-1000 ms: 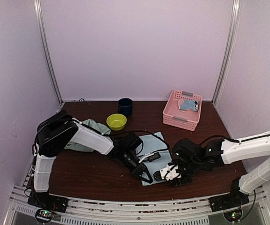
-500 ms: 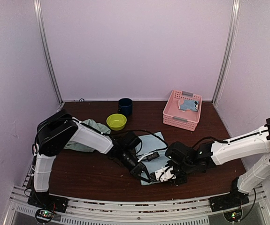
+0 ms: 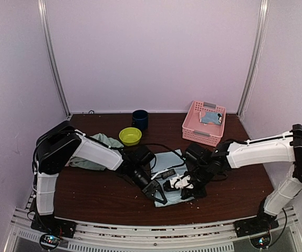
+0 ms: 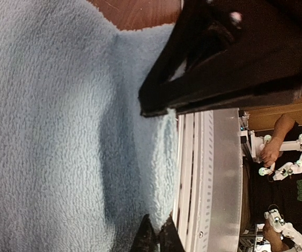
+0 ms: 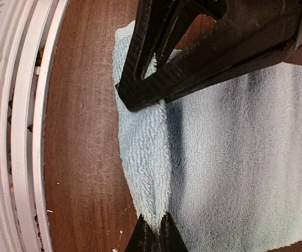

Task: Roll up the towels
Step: Roll the towel at the center of the board.

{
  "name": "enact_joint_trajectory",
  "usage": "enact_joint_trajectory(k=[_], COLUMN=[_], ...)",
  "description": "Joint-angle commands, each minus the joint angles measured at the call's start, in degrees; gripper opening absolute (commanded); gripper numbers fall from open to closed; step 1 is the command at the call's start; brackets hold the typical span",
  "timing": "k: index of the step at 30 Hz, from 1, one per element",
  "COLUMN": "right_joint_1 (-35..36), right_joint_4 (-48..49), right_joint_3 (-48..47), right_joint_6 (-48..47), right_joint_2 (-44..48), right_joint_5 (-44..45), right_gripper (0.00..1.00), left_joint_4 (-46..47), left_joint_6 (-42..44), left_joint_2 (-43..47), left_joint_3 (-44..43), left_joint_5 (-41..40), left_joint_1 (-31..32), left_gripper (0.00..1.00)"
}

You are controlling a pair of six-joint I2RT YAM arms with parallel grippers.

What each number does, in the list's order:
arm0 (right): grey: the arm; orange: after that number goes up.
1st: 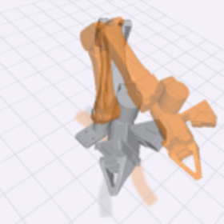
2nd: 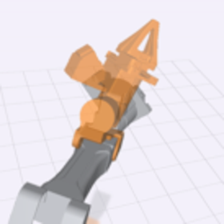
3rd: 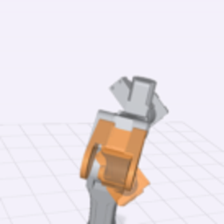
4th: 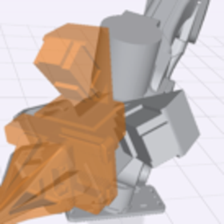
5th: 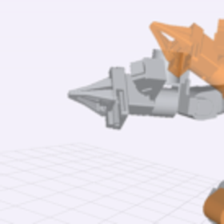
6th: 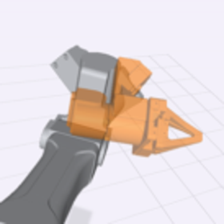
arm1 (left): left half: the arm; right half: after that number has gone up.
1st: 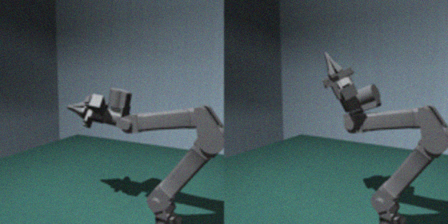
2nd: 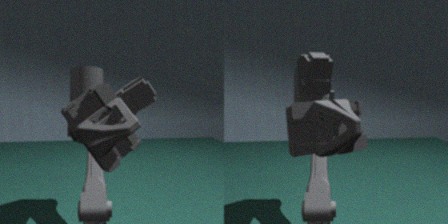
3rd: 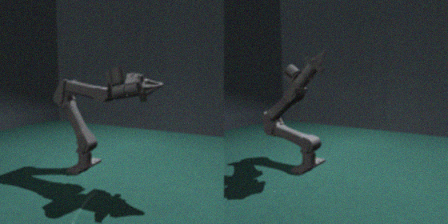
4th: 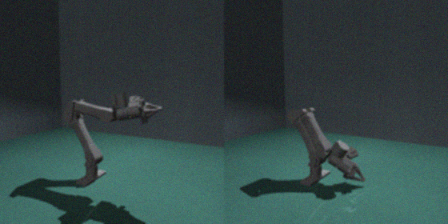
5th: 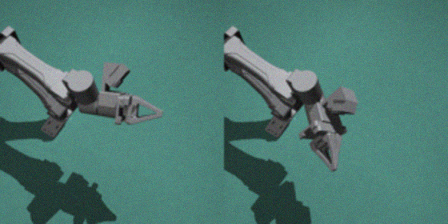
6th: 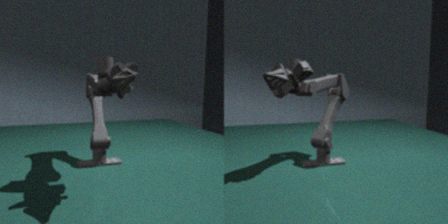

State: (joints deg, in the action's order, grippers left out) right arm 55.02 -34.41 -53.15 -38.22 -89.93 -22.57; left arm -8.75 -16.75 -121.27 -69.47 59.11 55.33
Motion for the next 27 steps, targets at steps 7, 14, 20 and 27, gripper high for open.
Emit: enact_joint_trajectory(k=[7, 14, 20, 27], right_joint_1=[-10.5, -14.9, -15.6, -15.8], right_joint_4=[-14.1, -21.6, -23.7, -22.4], right_joint_3=[-6.2, -11.7, -14.6, -18.5], right_joint_6=[-3.1, -7.9, -7.8, -1.1], right_joint_2=[-14.5, -24.2, -30.5, -35.4], right_joint_5=[-19.2, -22.7, -22.3, -20.1], right_gripper=[0.0, 0.0, 0.0, 0.0], left_joint_4=[-3.7, -1.8, -1.3, -9.4], left_joint_6=[-3.8, -4.3, -3.4, 8.7], left_joint_2=[-1.6, -3.7, -0.1, 13.7], left_joint_3=[-2.1, -1.2, 0.5, 3.1], left_joint_5=[5.7, 5.4, 1.9, -20.0], left_joint_1=[-0.8, -3.0, -4.3, -4.1], left_gripper=[0.0, 0.0, 0.12, 0.35])
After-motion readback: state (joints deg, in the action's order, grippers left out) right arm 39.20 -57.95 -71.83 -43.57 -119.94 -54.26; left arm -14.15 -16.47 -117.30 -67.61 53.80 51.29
